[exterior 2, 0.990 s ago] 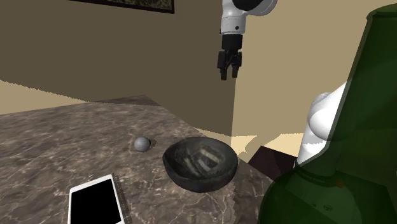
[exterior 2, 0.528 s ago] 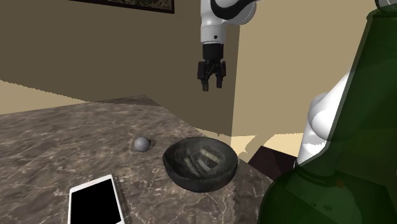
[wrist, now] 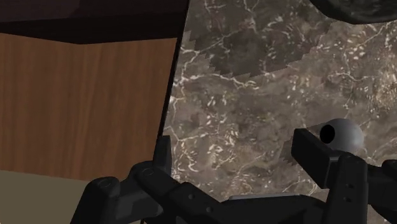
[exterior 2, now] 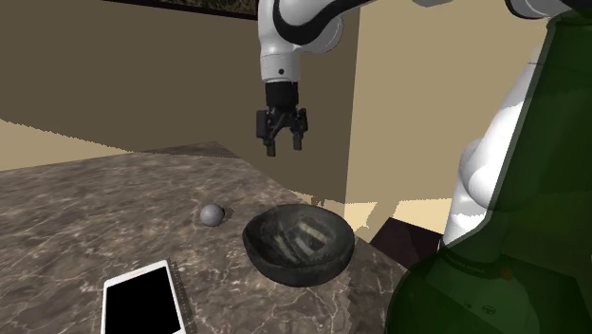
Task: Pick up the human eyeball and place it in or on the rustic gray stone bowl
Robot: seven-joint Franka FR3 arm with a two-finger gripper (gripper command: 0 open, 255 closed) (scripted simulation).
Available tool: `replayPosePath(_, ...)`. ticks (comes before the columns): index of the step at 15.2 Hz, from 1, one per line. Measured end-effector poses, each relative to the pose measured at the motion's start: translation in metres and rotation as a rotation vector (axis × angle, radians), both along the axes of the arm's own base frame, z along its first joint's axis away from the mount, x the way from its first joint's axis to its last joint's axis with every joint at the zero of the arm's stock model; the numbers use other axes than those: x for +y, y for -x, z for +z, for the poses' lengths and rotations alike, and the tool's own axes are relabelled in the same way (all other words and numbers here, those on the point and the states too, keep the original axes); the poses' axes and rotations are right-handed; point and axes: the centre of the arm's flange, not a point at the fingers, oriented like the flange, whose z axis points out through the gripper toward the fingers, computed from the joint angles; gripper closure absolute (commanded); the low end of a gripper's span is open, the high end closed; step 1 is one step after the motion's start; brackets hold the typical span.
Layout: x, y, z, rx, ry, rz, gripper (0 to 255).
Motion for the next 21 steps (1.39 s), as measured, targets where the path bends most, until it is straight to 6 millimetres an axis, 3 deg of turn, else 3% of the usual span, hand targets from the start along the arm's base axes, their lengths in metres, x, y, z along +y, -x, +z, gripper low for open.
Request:
replayPosePath(8, 0.089, -0.046, -0.043, 0.057, -0.024, -0.02, 0)
replayPosePath(14, 0.156, -0.069, -0.07, 0.101, -0.042, -0.036, 0)
replayPosePath(21, 0.172, -0.071, -0.107, 0.109, -0.045, -0.04, 0)
